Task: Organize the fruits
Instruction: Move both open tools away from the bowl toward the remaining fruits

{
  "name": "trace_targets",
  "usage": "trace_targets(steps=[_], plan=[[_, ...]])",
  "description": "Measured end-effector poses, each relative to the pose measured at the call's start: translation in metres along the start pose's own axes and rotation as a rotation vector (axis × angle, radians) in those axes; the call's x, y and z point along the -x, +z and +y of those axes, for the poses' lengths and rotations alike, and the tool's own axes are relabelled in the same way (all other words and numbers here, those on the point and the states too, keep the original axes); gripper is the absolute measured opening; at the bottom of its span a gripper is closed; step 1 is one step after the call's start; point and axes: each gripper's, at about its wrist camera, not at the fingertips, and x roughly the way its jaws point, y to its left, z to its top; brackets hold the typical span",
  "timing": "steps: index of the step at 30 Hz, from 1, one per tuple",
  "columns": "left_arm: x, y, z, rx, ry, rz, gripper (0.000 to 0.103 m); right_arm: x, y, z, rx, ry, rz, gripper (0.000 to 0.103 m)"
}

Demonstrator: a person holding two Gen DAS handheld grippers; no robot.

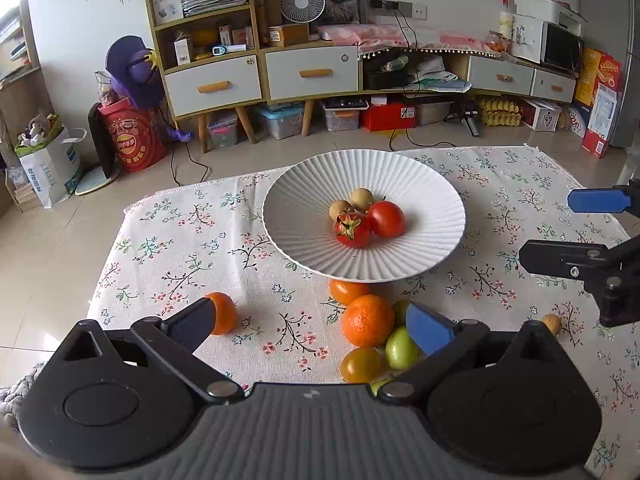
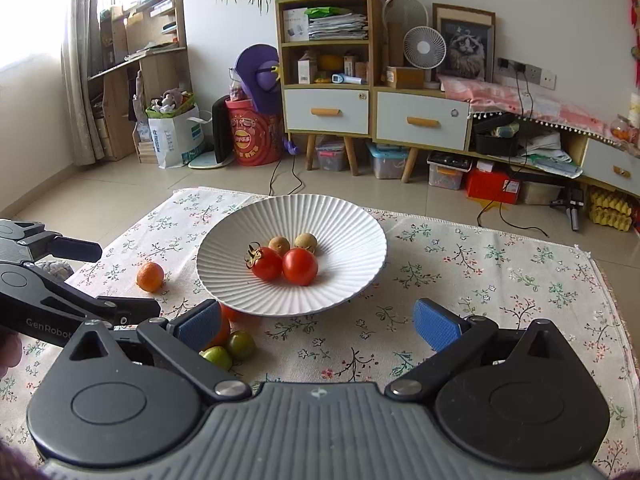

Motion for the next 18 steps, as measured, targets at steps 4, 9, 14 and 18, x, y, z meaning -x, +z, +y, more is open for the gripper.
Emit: trace_targets(steps=[4, 9, 14, 18], plan=[[0.006, -0.013, 0.002, -0.022, 0.014, -0.011, 0.098, 0.004, -0.007, 0.002, -0.008, 0.004, -0.002, 0.102], [0.009, -0.025, 0.006, 0.004, -0.003, 0.005, 0.098, 0.01, -0.019, 0.008, -0.011, 0.016, -0.004, 0.102], [0.011, -0.037, 0.011, 0.035, -0.017, 0.023, 0.098, 0.012, -0.03, 0.011, -0.011, 0.036, 0.007, 0.102], [0.011, -0.048, 0.013, 0.023, 0.0, 0.034, 0.098, 0.011, -0.041, 0.012, -0.011, 0.049, 0.027, 0.102]])
